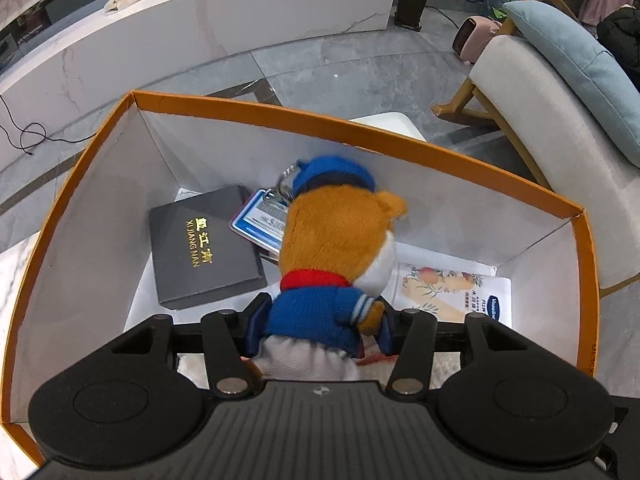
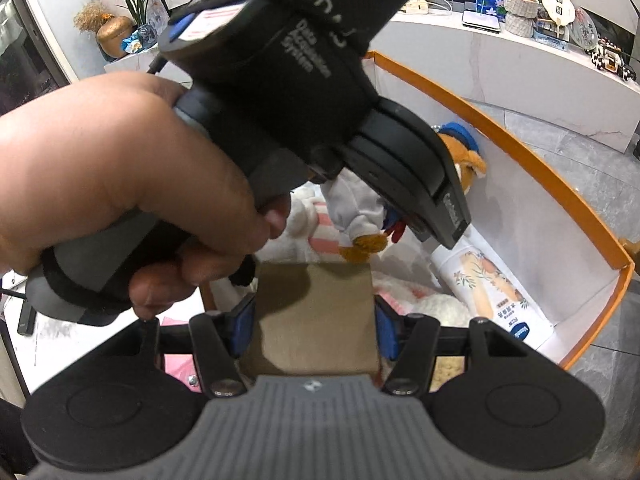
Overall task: Organize objects
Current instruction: 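Lower bear into orange box with left gripper while right gripper lowers cardboard box in, then open both grippers and withdraw them from the orange box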
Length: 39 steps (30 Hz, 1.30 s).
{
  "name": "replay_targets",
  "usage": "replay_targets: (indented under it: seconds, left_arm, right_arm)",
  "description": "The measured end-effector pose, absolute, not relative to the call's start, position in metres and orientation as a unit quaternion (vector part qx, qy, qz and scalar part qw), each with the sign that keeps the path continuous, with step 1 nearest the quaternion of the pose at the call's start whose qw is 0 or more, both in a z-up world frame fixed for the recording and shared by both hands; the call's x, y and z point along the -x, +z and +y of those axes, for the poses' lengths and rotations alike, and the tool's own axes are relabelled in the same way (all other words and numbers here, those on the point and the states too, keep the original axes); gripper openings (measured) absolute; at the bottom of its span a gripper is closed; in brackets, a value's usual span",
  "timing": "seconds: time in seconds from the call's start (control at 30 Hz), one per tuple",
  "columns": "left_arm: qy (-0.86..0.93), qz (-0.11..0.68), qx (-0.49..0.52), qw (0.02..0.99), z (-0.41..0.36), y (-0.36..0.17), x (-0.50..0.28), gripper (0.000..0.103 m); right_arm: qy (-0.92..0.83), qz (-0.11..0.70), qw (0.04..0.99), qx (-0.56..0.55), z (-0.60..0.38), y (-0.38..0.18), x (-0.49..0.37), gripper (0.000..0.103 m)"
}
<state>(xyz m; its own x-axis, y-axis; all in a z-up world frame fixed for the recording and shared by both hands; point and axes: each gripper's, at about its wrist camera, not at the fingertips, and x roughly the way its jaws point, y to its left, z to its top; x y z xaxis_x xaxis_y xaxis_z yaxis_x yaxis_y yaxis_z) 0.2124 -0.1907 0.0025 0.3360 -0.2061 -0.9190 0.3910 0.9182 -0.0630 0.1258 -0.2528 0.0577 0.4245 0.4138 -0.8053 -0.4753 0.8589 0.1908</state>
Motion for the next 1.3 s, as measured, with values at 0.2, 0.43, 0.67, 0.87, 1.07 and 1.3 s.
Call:
replay_targets:
  seconds: [0.2, 0.43, 0.67, 0.87, 1.07, 1.3]
  left_arm:
    - [-0.177, 0.538, -0.078, 0.821, -0.187, 0.013, -0.211, 0.061]
    - [-0.173, 0.525, -0.076, 0.830, -0.181, 0.022, -0.209, 0.061]
    - [-0.173, 0.522, -0.076, 0.832, -0.180, 0.024, -0.208, 0.061]
    - [-0.174, 0.507, -0.082, 0.840, -0.173, 0.033, -0.198, 0.061]
    - [-0.163, 0.500, -0.075, 0.847, -0.158, 0.042, -0.192, 0.061]
    - [-0.148, 0.492, -0.076, 0.855, -0.134, 0.047, -0.181, 0.061]
  right_arm:
    - [0.260, 0.465, 0.846, 0.036, -0.253, 0.057, -0.129, 0.064]
    - [0.253, 0.453, 0.855, 0.019, -0.262, 0.061, -0.126, 0.066]
    - [0.245, 0.449, 0.859, 0.011, -0.266, 0.065, -0.122, 0.066]
    - [0.243, 0.447, 0.861, 0.012, -0.264, 0.067, -0.120, 0.066]
    - [0.237, 0.444, 0.864, 0.014, -0.262, 0.070, -0.119, 0.066]
    - [0.230, 0.442, 0.867, 0.018, -0.261, 0.072, -0.119, 0.066]
